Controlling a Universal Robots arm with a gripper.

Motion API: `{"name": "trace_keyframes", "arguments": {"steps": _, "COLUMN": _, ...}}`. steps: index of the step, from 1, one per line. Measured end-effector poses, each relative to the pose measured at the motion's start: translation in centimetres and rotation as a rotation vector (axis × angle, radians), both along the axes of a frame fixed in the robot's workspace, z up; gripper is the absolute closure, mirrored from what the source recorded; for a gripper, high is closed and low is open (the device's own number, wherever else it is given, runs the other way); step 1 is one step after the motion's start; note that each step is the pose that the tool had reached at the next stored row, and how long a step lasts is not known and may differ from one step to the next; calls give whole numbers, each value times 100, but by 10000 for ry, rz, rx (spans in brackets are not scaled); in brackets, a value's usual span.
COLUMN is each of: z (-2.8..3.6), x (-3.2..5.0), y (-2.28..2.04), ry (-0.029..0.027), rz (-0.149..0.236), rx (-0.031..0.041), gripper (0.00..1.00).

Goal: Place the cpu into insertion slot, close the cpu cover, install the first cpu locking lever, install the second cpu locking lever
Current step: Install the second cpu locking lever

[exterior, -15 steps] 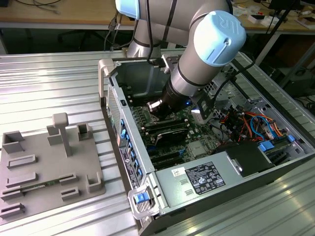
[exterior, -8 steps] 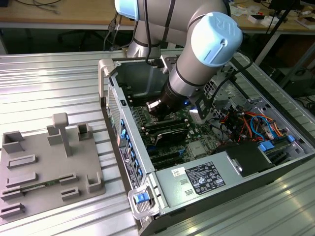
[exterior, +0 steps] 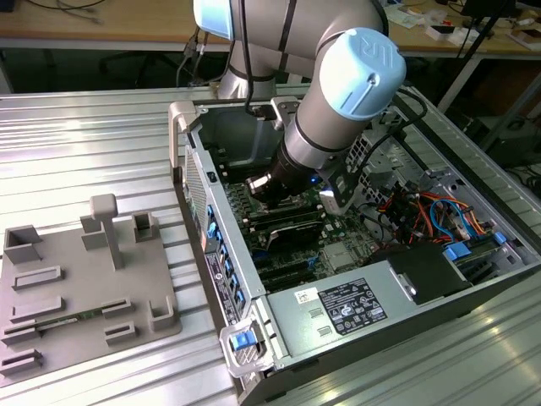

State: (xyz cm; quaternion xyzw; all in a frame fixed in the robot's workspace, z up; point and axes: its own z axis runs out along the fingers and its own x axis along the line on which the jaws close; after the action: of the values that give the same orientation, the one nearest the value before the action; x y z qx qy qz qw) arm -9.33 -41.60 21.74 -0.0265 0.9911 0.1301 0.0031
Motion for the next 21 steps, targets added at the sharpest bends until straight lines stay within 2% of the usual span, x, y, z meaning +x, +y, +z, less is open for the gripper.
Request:
{"name": "trace_keyframes", "arguments": {"steps": 11, "z": -71, "x": -41, "y": 16, "ry": 15, "rz": 23, "rx": 0, "gripper": 89}}
{"name": "trace_keyframes", "arguments": {"steps": 12, "z": -129, "x": -43, "y": 23, "ry": 23, "rz": 59, "rx": 5, "gripper": 89}}
{"name": "trace_keyframes", "arguments": {"steps": 13, "z": -153, "x": -43, "y": 42, "ry": 23, "rz": 81, "rx": 40, "gripper": 89}}
{"name": "trace_keyframes", "arguments": {"steps": 14, "z": -172, "x": -43, "y": 79, "ry": 23, "rz": 96, "rx": 47, "gripper": 89}}
{"name": "trace_keyframes", "arguments": {"steps": 15, "z": -207, "x": -43, "y": 94, "ry": 36, "rz": 112, "rx": 30, "gripper": 89}}
{"name": "trace_keyframes", "arguments": {"steps": 19, "z": -198, "x": -44, "y": 102, "ry": 33, "rz": 115, "rx": -33, "gripper": 89}}
{"name": "trace_keyframes", "arguments": {"steps": 21, "z": -192, "x": -42, "y": 106, "ry": 33, "rz": 117, "rx": -168, "gripper": 89}}
